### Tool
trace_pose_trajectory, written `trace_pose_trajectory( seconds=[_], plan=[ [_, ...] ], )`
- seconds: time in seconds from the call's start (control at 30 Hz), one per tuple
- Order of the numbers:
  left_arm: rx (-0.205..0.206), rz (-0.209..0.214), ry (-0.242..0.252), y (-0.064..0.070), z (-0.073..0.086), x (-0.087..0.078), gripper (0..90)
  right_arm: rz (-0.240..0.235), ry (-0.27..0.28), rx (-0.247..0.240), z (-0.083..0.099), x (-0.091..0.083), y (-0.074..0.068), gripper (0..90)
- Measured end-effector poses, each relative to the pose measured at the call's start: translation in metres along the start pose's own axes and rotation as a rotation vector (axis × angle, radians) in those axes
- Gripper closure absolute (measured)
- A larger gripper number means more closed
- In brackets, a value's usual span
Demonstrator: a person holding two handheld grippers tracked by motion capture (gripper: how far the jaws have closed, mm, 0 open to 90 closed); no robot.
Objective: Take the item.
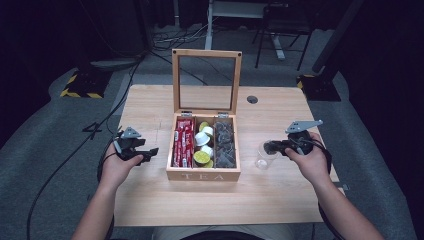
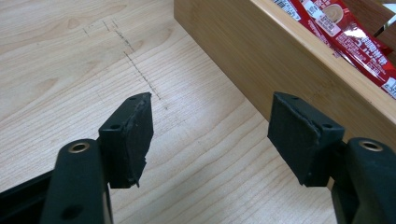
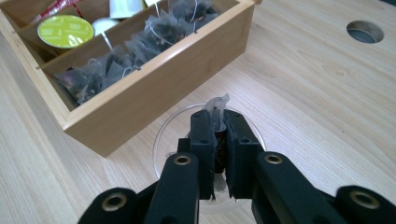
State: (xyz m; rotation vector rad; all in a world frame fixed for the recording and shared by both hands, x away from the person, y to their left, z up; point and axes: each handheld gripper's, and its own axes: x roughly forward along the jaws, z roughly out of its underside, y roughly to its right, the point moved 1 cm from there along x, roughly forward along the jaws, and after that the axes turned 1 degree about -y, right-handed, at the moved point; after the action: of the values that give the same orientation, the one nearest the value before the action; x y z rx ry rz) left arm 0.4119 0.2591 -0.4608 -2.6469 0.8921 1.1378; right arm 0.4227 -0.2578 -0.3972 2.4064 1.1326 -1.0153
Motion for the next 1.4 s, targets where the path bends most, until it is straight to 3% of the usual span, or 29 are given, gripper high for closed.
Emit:
trace_pose_trajectory(
  seconds=[0.2, 0.23, 0.27, 0.3, 0.37, 0.47, 0.67, 1.1, 1.4],
  plan=[
    [0.001, 0.002, 0.001, 0.000, 0.001, 0.001, 32.4, 0.011, -0.022, -0.005, 0.003, 0.005, -0.001, 82.7],
    [0.001, 0.001, 0.002, 0.000, 0.001, 0.001, 32.2, 0.017, -0.024, -0.004, 0.003, 0.006, -0.002, 80.1],
    [0.002, 0.001, 0.001, 0.000, 0.001, 0.000, 31.9, 0.002, -0.025, 0.007, 0.005, 0.006, -0.002, 70.5],
    [0.002, 0.001, 0.000, 0.000, 0.001, 0.000, 31.9, 0.002, -0.025, 0.007, 0.005, 0.006, -0.002, 70.5],
    [0.002, -0.002, -0.002, 0.000, 0.002, 0.000, 31.7, -0.017, -0.019, 0.018, 0.005, 0.006, -0.003, 60.9],
    [0.000, -0.002, -0.002, 0.000, 0.002, 0.000, 31.6, -0.038, 0.016, 0.039, 0.003, 0.003, -0.003, 55.7],
    [0.000, 0.001, -0.004, 0.000, 0.002, 0.000, 31.3, -0.031, 0.054, 0.041, -0.004, 0.000, -0.001, 44.7],
    [0.000, 0.000, -0.002, 0.000, 0.001, 0.000, 31.3, -0.006, 0.115, 0.036, -0.020, -0.007, 0.003, 35.8],
    [-0.002, -0.001, -0.007, -0.001, 0.004, 0.001, 31.3, 0.017, 0.166, 0.024, -0.047, -0.015, 0.008, 33.7]
  ],
)
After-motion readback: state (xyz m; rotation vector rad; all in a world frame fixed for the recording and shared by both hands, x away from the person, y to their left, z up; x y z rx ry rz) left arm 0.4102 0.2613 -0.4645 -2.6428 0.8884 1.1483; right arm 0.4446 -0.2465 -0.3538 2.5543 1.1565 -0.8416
